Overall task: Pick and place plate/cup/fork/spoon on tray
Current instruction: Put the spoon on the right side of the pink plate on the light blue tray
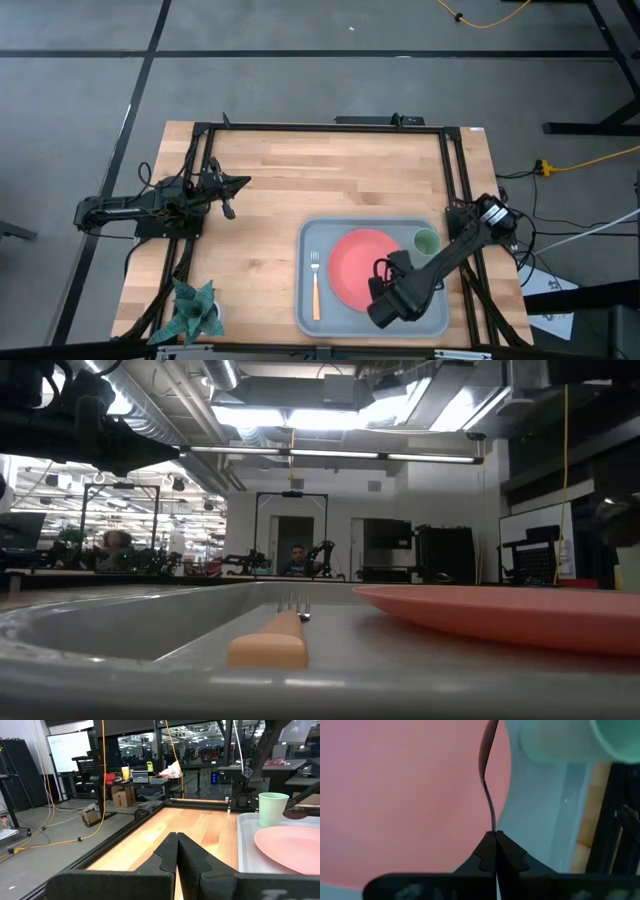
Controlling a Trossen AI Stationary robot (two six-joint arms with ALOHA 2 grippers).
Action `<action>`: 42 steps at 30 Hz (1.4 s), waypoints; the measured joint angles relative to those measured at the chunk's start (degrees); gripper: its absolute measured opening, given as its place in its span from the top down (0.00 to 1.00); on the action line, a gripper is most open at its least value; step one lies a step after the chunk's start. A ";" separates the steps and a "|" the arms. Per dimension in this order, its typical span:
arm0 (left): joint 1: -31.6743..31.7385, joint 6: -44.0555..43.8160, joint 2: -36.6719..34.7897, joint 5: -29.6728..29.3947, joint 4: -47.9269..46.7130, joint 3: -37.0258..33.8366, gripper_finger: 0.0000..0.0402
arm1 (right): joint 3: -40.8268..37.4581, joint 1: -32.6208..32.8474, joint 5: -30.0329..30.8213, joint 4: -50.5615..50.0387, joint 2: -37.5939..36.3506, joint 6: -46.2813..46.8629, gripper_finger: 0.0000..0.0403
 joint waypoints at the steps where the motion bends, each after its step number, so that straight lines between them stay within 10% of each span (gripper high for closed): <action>1: 0.00 0.00 -0.01 0.00 -0.01 -0.01 1.00 | 0.00 0.23 -0.79 0.16 0.18 0.02 1.00; 19: -0.01 0.00 0.01 -0.01 0.00 -0.01 1.00 | -0.02 5.68 -13.73 -0.15 7.17 5.96 1.00; 42: -0.01 -0.01 0.00 0.01 -0.01 -0.01 1.00 | -0.02 8.63 -15.00 -0.54 12.92 8.76 1.00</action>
